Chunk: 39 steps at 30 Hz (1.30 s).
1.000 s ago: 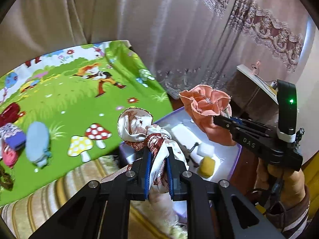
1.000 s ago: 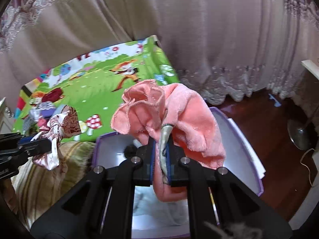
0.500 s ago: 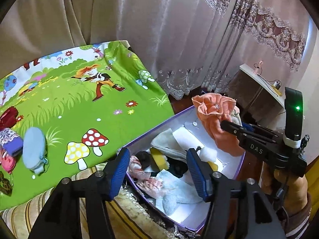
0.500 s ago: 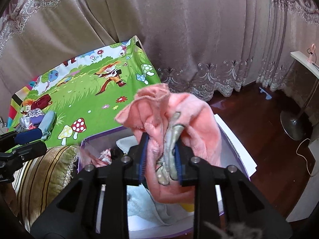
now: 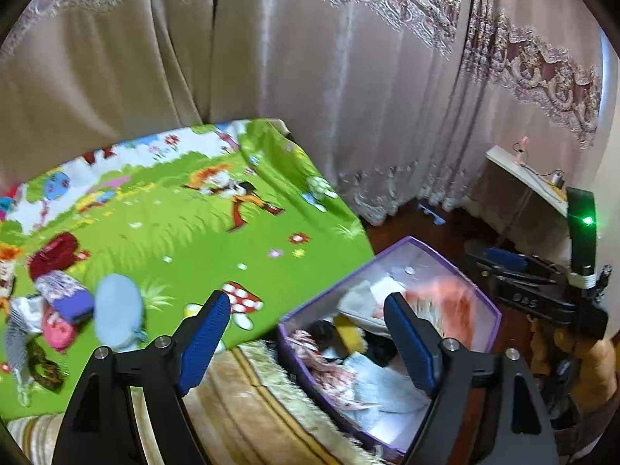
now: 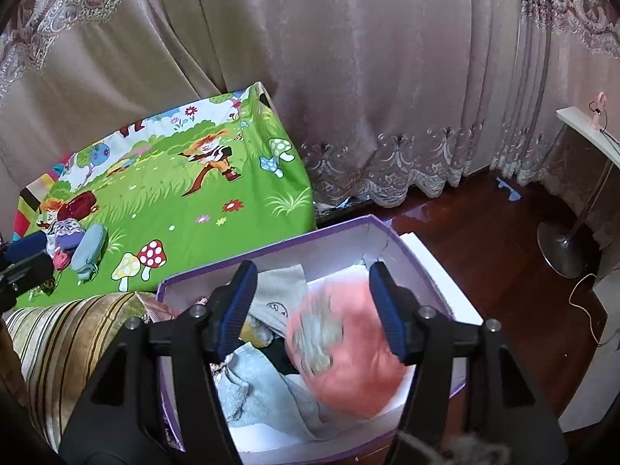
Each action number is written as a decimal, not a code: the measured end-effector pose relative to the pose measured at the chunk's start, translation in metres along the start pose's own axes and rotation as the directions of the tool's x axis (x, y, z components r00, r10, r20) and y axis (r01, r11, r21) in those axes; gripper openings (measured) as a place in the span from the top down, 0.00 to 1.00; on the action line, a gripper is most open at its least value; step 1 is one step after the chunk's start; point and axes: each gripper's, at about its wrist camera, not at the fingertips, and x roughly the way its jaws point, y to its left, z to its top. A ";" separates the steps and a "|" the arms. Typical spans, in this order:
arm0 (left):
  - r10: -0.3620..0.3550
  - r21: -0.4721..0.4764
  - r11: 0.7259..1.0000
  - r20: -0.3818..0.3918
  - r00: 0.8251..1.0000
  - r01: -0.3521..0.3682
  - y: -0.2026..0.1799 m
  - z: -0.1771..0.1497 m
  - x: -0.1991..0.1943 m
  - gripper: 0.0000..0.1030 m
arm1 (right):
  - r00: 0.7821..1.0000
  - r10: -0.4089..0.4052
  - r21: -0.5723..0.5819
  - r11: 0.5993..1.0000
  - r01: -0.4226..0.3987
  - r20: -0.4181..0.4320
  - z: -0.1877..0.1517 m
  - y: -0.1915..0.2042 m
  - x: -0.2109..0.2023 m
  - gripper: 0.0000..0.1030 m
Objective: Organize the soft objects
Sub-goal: 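Carry the white cloth and pink towel over the white box and open both tools, then move both open tools back over the remaining soft items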
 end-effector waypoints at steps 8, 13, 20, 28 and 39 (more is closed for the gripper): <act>-0.006 0.043 0.999 0.115 0.993 0.001 0.012 -0.003 -0.018 0.20 | 1.000 -0.010 -0.019 1.000 0.010 0.017 0.005 0.008 -0.008 0.34; 0.010 0.015 1.000 0.109 0.994 -0.012 0.026 -0.002 -0.021 0.20 | 0.999 0.018 -0.065 0.998 -0.016 0.030 0.007 0.030 -0.010 0.34; 0.031 -0.042 0.999 0.099 0.995 -0.027 0.055 -0.008 -0.029 0.20 | 0.997 0.071 -0.127 0.989 -0.069 0.014 0.009 0.064 -0.006 0.34; 0.092 -0.148 0.986 0.093 0.991 -0.077 0.116 -0.024 -0.040 0.23 | 0.986 0.168 -0.188 0.968 -0.168 -0.015 0.013 0.109 0.000 0.34; 0.207 -0.287 0.940 0.051 0.977 -0.184 0.204 -0.048 -0.059 0.23 | 0.971 0.234 -0.266 0.933 -0.240 -0.054 0.020 0.164 0.010 0.34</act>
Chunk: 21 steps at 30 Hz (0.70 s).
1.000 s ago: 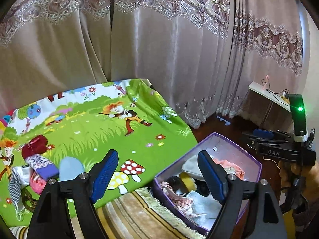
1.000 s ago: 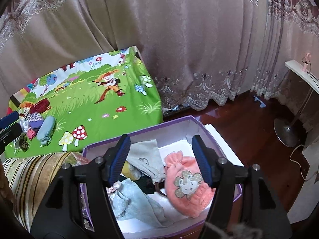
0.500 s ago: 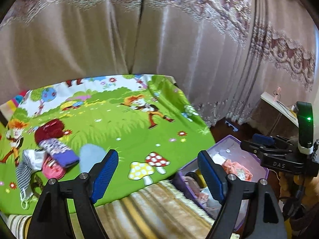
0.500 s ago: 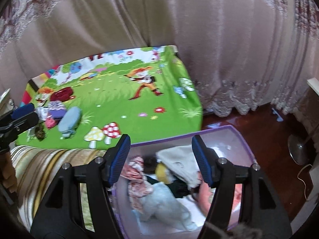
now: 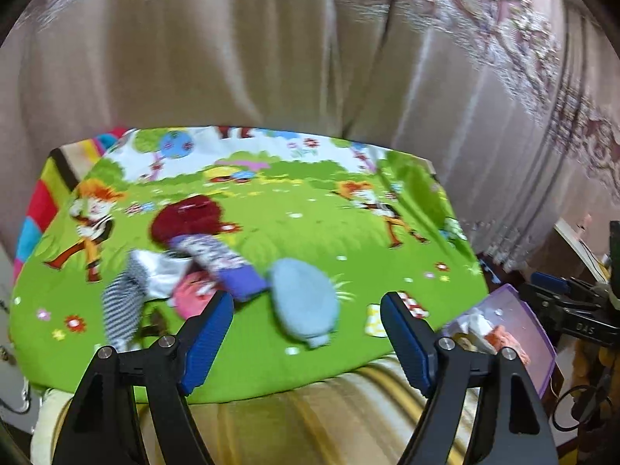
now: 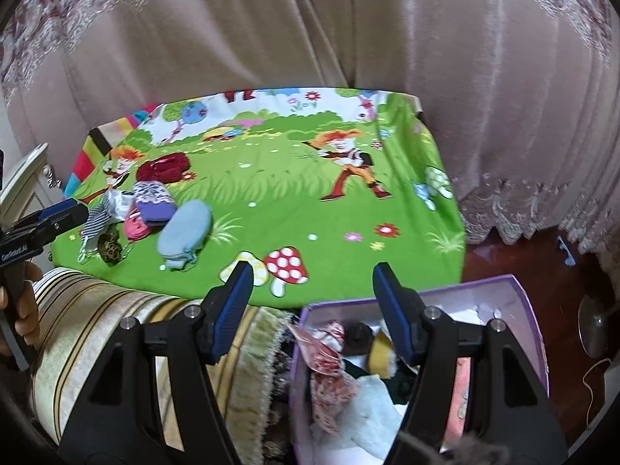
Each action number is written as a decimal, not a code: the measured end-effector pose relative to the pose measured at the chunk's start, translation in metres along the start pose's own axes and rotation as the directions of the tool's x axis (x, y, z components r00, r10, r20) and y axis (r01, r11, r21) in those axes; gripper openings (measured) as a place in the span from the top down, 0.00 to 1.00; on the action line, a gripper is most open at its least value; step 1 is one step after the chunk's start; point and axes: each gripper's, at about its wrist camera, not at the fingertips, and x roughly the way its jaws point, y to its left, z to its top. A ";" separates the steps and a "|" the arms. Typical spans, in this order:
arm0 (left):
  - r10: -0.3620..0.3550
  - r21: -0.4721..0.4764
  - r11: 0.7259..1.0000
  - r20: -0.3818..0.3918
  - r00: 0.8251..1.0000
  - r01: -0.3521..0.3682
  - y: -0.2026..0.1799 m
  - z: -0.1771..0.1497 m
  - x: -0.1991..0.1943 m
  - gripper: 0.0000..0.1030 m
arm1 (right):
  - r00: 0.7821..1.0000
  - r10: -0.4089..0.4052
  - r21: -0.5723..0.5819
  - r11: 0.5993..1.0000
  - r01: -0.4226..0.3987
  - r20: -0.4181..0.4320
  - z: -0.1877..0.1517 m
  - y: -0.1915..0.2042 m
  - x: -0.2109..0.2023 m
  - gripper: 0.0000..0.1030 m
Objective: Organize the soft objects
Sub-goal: 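Move both open tools back over the remaining soft items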
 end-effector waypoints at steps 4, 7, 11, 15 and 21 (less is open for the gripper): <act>0.040 -0.036 0.999 -0.002 0.999 -0.040 0.027 0.001 -0.002 0.24 | 0.999 0.033 -0.026 0.999 -0.033 -0.009 0.009 0.018 0.009 0.34; 0.071 -0.062 0.996 -0.009 0.997 -0.072 0.047 0.002 -0.003 0.26 | 0.999 0.048 -0.044 0.998 -0.048 -0.015 0.015 0.030 0.016 0.34; 0.108 -0.104 0.989 -0.020 0.994 -0.109 0.073 0.005 -0.002 0.26 | 0.997 0.079 -0.062 0.995 -0.080 -0.019 0.022 0.045 0.023 0.34; 0.136 -0.157 0.978 -0.039 0.990 -0.141 0.099 0.007 0.000 0.26 | 0.994 0.106 -0.079 0.991 -0.108 -0.029 0.029 0.061 0.033 0.32; 0.164 -0.199 0.964 -0.082 0.983 -0.178 0.126 0.011 0.008 0.27 | 0.988 0.147 -0.109 0.982 -0.152 -0.047 0.038 0.083 0.047 0.32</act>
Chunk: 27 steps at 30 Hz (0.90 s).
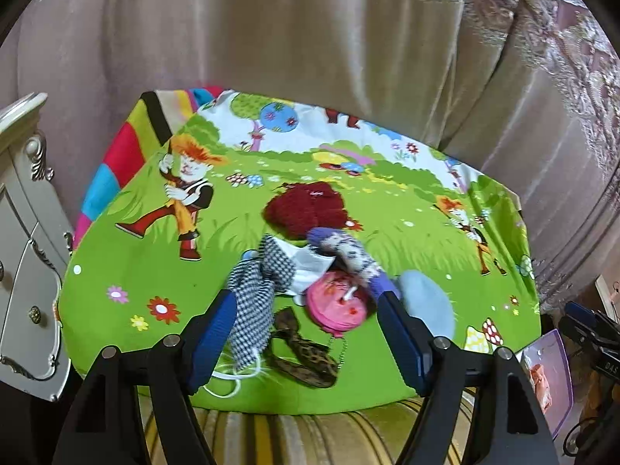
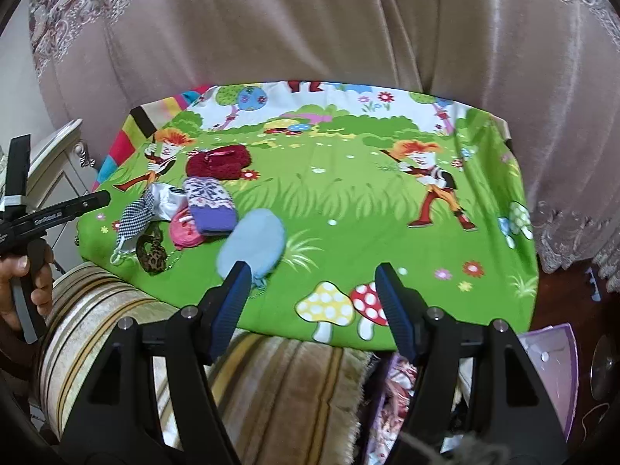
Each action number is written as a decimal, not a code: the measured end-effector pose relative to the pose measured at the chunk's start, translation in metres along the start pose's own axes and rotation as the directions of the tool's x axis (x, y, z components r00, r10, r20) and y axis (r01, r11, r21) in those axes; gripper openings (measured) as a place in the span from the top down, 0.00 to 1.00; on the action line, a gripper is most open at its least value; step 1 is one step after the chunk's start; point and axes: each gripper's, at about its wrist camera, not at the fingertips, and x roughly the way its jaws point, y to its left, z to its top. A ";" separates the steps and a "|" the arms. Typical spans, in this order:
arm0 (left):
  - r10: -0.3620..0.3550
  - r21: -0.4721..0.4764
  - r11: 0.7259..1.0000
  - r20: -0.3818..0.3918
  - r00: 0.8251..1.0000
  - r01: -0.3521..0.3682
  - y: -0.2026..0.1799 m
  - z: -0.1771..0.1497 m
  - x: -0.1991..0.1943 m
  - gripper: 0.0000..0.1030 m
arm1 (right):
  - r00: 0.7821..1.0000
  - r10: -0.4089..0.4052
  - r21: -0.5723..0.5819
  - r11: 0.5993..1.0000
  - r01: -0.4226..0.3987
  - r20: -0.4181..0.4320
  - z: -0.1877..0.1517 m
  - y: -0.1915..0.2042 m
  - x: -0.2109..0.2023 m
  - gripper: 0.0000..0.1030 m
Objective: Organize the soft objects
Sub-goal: 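Move both open tools back over the remaining soft items, then grasp the houndstooth cloth with the left tool while the right tool grasps the purple knit sock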
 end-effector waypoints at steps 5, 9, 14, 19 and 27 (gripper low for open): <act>0.013 -0.052 0.999 -0.077 0.997 -0.017 0.017 0.004 0.023 0.27 | 0.999 0.045 -0.017 0.999 -0.045 -0.012 0.009 0.015 0.014 0.31; 0.015 -0.073 0.997 -0.140 0.990 -0.025 0.023 0.004 0.041 0.31 | 0.996 0.087 -0.025 0.996 -0.088 -0.027 0.017 0.026 0.027 0.30; 0.026 -0.068 0.997 -0.183 0.983 -0.039 0.027 0.008 0.061 0.33 | 0.990 0.130 -0.059 0.989 -0.133 -0.045 0.030 0.047 0.049 0.28; 0.041 -0.080 0.995 -0.215 0.976 -0.059 0.035 0.009 0.081 0.38 | 0.982 0.172 -0.091 0.980 -0.179 -0.079 0.037 0.068 0.076 0.26; 0.012 -0.123 0.991 -0.242 0.970 -0.043 0.047 0.009 0.102 0.58 | 0.965 0.216 -0.104 0.967 -0.233 -0.149 0.050 0.093 0.132 0.23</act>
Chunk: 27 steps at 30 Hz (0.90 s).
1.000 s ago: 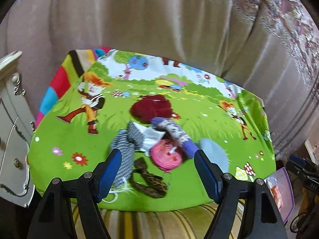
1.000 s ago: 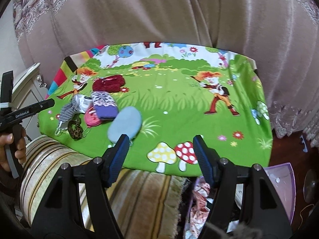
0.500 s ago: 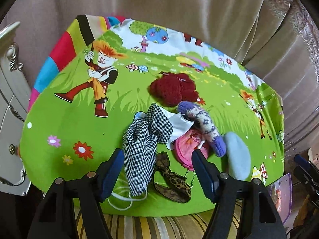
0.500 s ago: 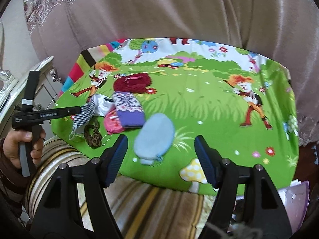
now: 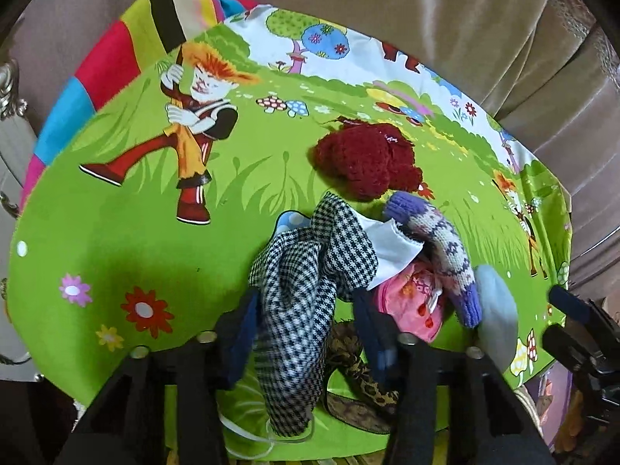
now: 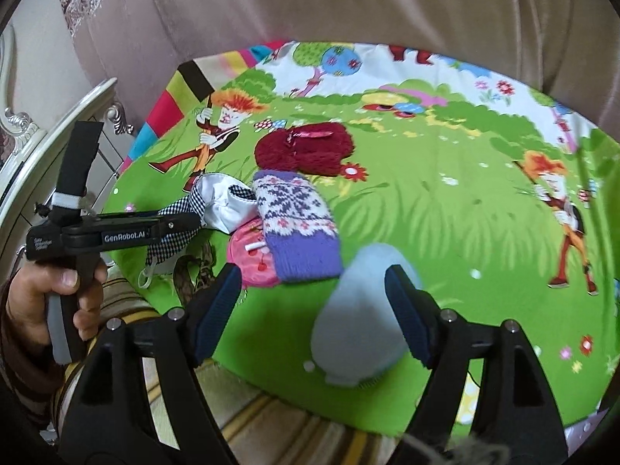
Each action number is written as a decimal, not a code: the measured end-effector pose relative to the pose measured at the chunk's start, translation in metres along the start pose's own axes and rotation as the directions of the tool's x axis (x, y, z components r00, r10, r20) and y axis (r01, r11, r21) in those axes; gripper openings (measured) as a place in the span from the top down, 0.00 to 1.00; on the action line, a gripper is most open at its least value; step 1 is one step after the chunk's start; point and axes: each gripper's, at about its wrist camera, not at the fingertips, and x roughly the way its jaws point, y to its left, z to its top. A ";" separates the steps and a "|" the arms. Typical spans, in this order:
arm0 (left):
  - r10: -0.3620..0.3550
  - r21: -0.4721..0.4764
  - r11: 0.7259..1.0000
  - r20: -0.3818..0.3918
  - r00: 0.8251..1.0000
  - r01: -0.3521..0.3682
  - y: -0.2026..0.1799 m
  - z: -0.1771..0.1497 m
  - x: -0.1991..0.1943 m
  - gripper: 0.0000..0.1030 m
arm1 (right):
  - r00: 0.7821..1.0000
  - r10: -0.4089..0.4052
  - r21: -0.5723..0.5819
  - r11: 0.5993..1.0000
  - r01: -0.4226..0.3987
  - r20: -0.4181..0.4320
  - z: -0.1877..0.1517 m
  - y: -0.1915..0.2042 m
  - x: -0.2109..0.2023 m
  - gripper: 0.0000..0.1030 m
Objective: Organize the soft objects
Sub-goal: 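Grasp the houndstooth cloth with the left tool while the right tool grasps the purple knit sock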
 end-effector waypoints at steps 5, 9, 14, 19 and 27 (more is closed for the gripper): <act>-0.007 -0.015 1.000 0.002 1.000 0.007 0.005 0.002 0.005 0.74 | 0.999 0.023 -0.005 1.000 -0.023 -0.029 0.013 0.002 0.033 0.23; -0.016 -0.020 1.000 0.017 1.000 0.016 0.007 0.002 0.003 0.84 | 0.998 0.045 0.026 0.999 -0.043 -0.046 0.020 -0.002 0.055 0.23; -0.020 -0.068 0.997 0.076 0.997 0.025 0.017 0.002 -0.007 0.87 | 0.996 0.049 0.027 0.999 -0.047 -0.071 0.026 -0.002 0.078 0.23; -0.007 -0.107 0.994 0.131 0.991 0.021 0.026 0.002 -0.018 0.87 | 0.994 0.053 0.014 0.999 -0.052 -0.095 0.031 0.001 0.097 0.23; 0.054 -0.164 0.986 0.205 0.977 -0.020 0.041 0.003 -0.032 0.87 | 0.988 0.088 0.059 0.995 -0.081 -0.128 0.028 -0.002 0.121 0.36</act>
